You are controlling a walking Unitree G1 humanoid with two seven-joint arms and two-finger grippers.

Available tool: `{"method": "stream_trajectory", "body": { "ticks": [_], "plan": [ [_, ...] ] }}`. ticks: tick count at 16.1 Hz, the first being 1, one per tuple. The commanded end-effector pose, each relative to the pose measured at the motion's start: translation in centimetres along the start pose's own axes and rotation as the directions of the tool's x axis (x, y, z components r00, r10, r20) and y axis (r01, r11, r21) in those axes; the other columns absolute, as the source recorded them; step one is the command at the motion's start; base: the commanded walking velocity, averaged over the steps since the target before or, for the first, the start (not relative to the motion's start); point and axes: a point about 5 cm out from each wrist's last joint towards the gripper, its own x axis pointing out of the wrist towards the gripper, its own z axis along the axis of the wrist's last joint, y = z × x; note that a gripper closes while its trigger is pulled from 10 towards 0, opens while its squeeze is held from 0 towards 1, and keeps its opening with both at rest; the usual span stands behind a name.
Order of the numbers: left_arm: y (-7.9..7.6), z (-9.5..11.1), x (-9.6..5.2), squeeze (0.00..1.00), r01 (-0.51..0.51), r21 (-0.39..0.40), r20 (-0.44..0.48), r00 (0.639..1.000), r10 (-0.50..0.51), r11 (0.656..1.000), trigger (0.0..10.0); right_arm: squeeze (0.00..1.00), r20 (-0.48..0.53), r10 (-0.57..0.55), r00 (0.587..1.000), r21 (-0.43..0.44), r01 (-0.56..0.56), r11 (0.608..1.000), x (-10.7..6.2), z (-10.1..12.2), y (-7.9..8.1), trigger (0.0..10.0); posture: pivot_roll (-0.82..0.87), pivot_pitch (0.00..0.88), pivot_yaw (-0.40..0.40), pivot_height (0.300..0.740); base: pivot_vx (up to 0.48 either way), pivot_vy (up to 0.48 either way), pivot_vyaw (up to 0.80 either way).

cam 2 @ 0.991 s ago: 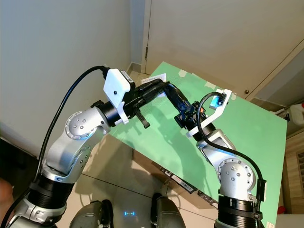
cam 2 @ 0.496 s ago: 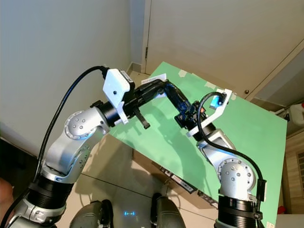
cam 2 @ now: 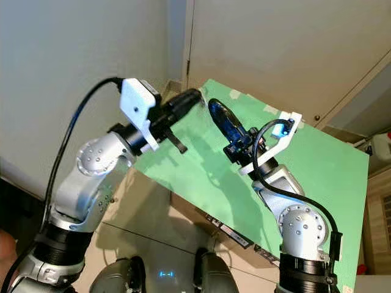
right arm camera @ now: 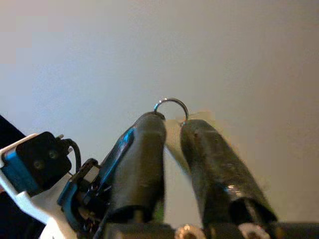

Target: Hang keys on a hook

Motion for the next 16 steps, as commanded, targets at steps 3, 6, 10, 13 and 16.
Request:
{"method": "stream_trajectory", "body": {
  "ticks": [3, 6, 10, 13, 16],
  "plan": [
    [-0.3, 0.7, 0.4, 0.0, 0.015, 0.004, 0.04, 0.999, -0.015, 1.0, 0.0, 1.0, -0.005, -0.036, 0.999, -0.018, 0.036, 0.999, -0.7, 0.1, -0.4, 10.0, -0.07, 0.177, -0.093, 0.74, 0.0, 0.0, 0.0],
    [-0.9, 1.1, 0.2, 0.0, 0.092, -0.059, 0.068, 0.994, -0.088, 0.994, 0.0, 0.88, 0.02, -0.019, 1.0, -0.03, 0.019, 0.999, -0.5, 0.7, -0.2, 10.0, -0.07, 0.176, -0.092, 0.74, 0.0, 0.0, 0.0],
    [-1.5, 3.3, -0.9, 0.0, 0.255, -0.3, 0.267, 0.947, -0.176, 0.919, 0.0, 0.0, 0.087, 0.092, 0.992, -0.054, -0.088, 0.995, 0.0, 3.1, 1.1, 10.0, -0.08, 0.169, -0.091, 0.74, 0.0, 0.0, 0.0],
    [-0.8, 4.0, -1.7, 0.0, 0.298, -0.348, 0.347, 0.922, -0.173, 0.889, 0.0, 0.0, 0.118, 0.252, 0.961, -0.051, -0.247, 0.968, -0.7, 5.1, 2.4, 10.0, -0.07, 0.154, -0.095, 0.74, 0.0, 0.0, 0.0],
    [-1.1, 4.9, -2.2, 0.0, 0.367, -0.379, 0.398, 0.893, -0.209, 0.849, 0.0, 0.0, 0.088, 0.318, 0.944, -0.054, -0.315, 0.948, -1.2, 5.5, 2.7, 10.0, -0.07, 0.148, -0.095, 0.74, 0.0, 0.0, 0.0]
  ]
}}
